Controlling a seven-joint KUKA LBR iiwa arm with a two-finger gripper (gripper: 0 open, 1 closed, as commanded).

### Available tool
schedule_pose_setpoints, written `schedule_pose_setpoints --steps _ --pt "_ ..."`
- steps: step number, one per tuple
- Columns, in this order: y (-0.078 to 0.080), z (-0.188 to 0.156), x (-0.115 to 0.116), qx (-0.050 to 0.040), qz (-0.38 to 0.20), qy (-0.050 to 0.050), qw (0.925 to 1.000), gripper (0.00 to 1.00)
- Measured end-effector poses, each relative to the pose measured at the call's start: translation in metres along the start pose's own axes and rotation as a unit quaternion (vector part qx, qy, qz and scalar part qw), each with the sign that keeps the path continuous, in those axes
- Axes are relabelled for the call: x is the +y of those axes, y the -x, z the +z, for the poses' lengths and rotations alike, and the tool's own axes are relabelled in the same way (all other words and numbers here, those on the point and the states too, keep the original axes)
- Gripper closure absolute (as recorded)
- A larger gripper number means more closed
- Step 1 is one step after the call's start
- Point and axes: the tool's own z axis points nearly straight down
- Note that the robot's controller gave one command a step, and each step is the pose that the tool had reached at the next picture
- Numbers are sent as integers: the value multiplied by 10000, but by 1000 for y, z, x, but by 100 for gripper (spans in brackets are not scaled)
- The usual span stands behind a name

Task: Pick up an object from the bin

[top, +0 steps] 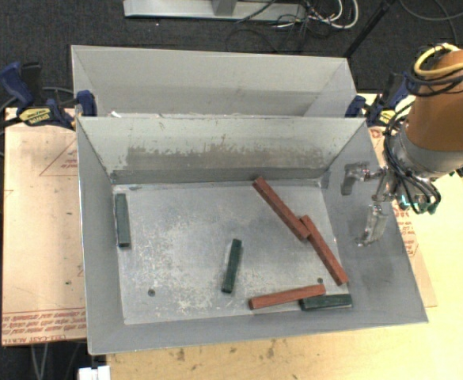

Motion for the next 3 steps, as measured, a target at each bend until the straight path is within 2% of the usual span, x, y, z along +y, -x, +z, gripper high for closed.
schedule_pose_setpoints --steps 1,2,3 --pt "-15 71 22 9 92 12 10000 0" --pt "-2 132 21 -29 796 6 9968 0" --pt "3 126 23 -107 808 21 9967 100"
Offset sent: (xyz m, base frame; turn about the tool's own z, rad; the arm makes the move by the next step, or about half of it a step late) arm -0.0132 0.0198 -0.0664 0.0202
